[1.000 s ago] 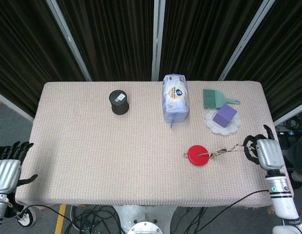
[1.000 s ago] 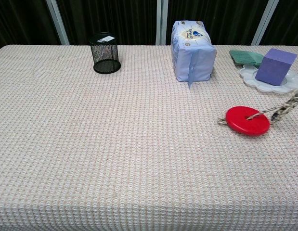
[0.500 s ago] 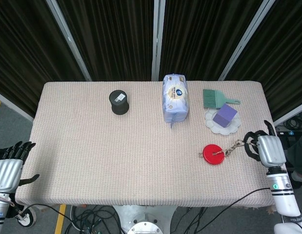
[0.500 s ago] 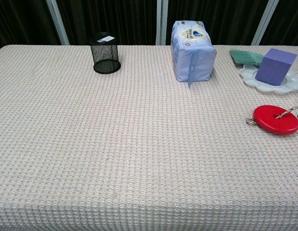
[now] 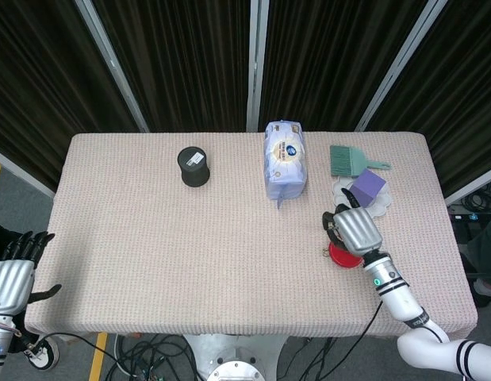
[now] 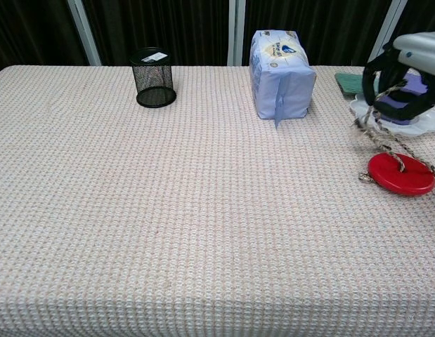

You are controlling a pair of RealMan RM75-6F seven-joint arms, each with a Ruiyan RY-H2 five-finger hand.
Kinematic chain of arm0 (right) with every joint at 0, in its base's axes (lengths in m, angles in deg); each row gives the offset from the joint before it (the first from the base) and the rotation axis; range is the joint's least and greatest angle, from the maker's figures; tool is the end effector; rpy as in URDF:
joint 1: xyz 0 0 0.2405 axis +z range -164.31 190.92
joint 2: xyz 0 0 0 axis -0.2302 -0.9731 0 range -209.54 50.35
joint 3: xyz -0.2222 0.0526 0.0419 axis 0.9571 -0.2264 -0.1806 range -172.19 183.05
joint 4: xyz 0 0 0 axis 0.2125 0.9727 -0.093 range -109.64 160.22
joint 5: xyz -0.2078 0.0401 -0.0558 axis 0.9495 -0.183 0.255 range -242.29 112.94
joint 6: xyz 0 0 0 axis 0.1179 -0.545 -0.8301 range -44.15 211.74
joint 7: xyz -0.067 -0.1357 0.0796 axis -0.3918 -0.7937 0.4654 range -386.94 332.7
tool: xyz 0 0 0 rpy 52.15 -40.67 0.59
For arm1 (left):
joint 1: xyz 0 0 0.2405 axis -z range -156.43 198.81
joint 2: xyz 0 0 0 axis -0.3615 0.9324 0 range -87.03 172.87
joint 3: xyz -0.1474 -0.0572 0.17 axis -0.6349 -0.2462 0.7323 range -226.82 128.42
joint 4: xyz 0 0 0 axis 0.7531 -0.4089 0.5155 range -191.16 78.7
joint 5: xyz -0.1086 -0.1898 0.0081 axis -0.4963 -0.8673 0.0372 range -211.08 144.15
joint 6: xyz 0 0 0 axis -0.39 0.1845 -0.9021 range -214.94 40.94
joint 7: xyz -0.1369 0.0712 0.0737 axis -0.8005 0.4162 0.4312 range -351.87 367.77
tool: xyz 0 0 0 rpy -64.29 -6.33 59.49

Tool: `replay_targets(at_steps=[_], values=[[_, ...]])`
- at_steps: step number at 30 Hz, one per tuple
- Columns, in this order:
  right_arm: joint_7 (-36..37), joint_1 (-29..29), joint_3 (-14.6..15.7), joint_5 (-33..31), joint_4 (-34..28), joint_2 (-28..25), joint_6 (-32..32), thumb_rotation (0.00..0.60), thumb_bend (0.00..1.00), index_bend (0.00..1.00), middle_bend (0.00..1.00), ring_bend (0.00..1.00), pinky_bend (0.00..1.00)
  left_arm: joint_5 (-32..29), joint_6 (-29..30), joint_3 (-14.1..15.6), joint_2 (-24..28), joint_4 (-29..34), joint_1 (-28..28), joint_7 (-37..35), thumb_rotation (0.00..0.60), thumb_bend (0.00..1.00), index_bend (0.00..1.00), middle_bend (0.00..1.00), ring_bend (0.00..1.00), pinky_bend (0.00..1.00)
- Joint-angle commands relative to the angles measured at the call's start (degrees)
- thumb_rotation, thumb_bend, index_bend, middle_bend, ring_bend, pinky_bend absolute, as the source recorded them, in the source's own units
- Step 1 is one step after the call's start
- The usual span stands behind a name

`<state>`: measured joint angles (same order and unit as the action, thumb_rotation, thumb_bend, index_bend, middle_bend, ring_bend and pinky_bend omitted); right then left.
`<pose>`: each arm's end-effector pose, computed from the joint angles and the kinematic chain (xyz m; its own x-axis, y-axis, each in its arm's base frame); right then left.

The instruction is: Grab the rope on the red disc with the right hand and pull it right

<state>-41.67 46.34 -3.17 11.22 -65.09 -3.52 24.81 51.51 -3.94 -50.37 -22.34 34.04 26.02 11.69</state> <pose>-0.1718 -0.3340 0.0302 0.5030 -0.1675 0.8479 -0.8289 -0.3715 0.4183 -0.3063 0.2004 0.1290 0.4682 0.0664 0.8811 0.8829 0.0064 -0.4696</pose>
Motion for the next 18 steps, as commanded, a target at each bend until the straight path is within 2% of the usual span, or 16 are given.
replay_targets(at_steps=[1,3,4,5,6,7,10,13,15,18], values=[[-2.19,2.79,0.80,-2.35,-1.75,-0.71,5.13,0.600,0.14,0.47,0.56,0.17,0.00,-0.01,0.07,-0.01,-0.04,-0.10,-0.03,-0.18,0.600,0.00,0.13,0.10,0.05,0.14],[-2.76,2.94,1.43,-2.98,-2.43,-1.59,6.24,0.600,0.08,0.32,0.43,0.09,0.00,-0.05,0.07,0.00,0.01,-0.18,-0.06,-0.37,0.600,0.00,0.13,0.10,0.05,0.14],[-4.05,3.09,2.08,-4.34,-3.15,-2.70,7.60,0.600,0.04,0.20,0.31,0.04,0.00,-0.08,0.03,0.02,0.04,-0.27,-0.07,-0.45,0.600,0.00,0.13,0.10,0.05,0.14],[-5.42,3.26,2.53,-5.79,-4.00,-3.78,8.67,0.600,0.02,0.12,0.23,0.02,0.00,-0.06,0.04,0.05,0.09,-0.31,-0.09,-0.53,0.600,0.00,0.13,0.10,0.05,0.14],[-6.79,3.35,2.89,-7.30,-5.02,-4.84,9.36,0.600,0.00,0.03,0.11,0.00,0.00,-0.05,0.03,0.07,0.12,-0.35,-0.09,-0.61,0.600,0.00,0.13,0.10,0.05,0.14],[-8.27,3.31,3.24,-9.07,-6.43,-6.06,9.62,0.600,0.00,0.00,0.04,0.00,0.00,-0.02,0.04,0.06,0.13,-0.39,-0.08,-0.71,0.600,0.00,0.13,0.10,0.05,0.13],[-10.49,2.41,3.86,-11.92,-9.59,-8.69,8.03,0.600,0.00,0.00,0.00,0.00,0.00,0.07,0.19,-0.02,0.14,-0.34,-0.05,-0.84,0.600,0.00,0.13,0.10,0.05,0.13],[-10.62,0.32,4.37,-11.84,-11.91,-11.01,4.16,0.600,0.00,0.00,0.00,0.00,0.00,0.09,0.29,-0.08,0.16,-0.25,-0.05,-0.74,0.600,0.00,0.13,0.10,0.05,0.14],[-9.01,-1.69,4.72,-9.94,-12.87,-12.13,0.91,0.600,0.00,0.00,0.00,0.00,0.00,0.10,0.37,-0.12,0.09,-0.23,-0.04,-0.60,0.600,0.00,0.13,0.10,0.05,0.14],[-2.77,-6.53,6.12,-2.82,-13.24,-13.56,-6.36,0.600,0.00,0.00,0.00,0.00,0.00,0.07,0.70,-0.31,0.12,0.00,-0.07,-0.48,0.600,0.00,0.13,0.10,0.05,0.14]])
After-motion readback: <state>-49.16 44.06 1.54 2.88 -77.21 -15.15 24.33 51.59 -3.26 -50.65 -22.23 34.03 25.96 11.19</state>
